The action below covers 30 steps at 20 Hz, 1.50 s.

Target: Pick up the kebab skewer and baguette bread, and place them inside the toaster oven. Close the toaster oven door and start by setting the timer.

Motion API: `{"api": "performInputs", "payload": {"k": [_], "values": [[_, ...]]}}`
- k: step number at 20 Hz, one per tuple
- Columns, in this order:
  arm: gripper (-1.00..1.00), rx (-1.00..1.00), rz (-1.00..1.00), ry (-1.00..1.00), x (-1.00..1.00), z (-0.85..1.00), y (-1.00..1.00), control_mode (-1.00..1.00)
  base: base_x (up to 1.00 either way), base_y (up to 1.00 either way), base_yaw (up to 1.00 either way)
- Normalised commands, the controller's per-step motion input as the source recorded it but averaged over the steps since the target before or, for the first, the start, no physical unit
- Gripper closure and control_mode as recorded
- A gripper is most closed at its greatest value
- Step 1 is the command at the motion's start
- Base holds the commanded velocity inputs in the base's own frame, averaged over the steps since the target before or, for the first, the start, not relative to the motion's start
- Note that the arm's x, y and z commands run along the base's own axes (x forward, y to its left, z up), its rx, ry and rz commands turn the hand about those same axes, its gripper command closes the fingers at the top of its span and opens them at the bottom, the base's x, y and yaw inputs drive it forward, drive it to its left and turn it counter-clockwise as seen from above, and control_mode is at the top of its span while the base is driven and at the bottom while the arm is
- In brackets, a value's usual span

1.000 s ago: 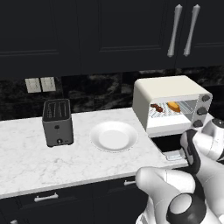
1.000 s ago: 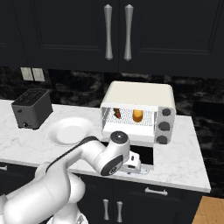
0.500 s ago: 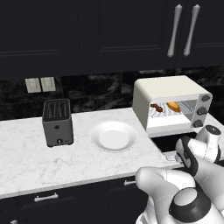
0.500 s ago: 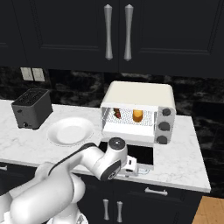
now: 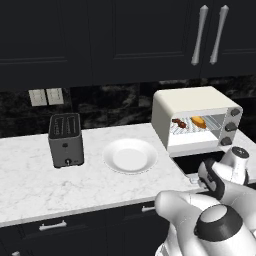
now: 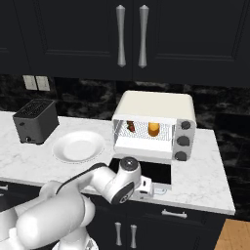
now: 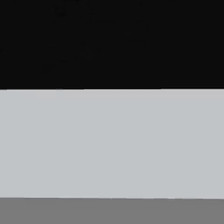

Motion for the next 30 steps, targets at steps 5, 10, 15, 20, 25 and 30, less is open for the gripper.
{"api": "performInputs", "payload": {"k": [5, 10, 15, 20, 25, 30], "values": [[-1.0, 0.0, 0.0, -0.01, 0.19, -0.1, 0.01, -1.0, 0.0, 0.0, 0.0], [-1.0, 0.0, 0.0, -0.03, 0.28, 0.0, 0.0, -1.0, 0.0, 0.0, 0.0], [-1.0, 0.01, 0.0, -0.03, 0.53, 0.01, 0.0, -1.0, 0.0, 0.0, 0.0], [-1.0, 0.04, 0.0, -0.05, 0.53, 0.13, 0.01, -1.0, 0.0, 0.0, 0.0], [-1.0, 0.05, 0.0, -0.15, 0.57, 0.28, 0.1, -1.0, 0.0, 0.0, 0.0], [-1.0, 0.04, 0.0, -0.16, 0.64, 0.35, 0.11, -1.0, 0.0, 0.0, 0.0]]}}
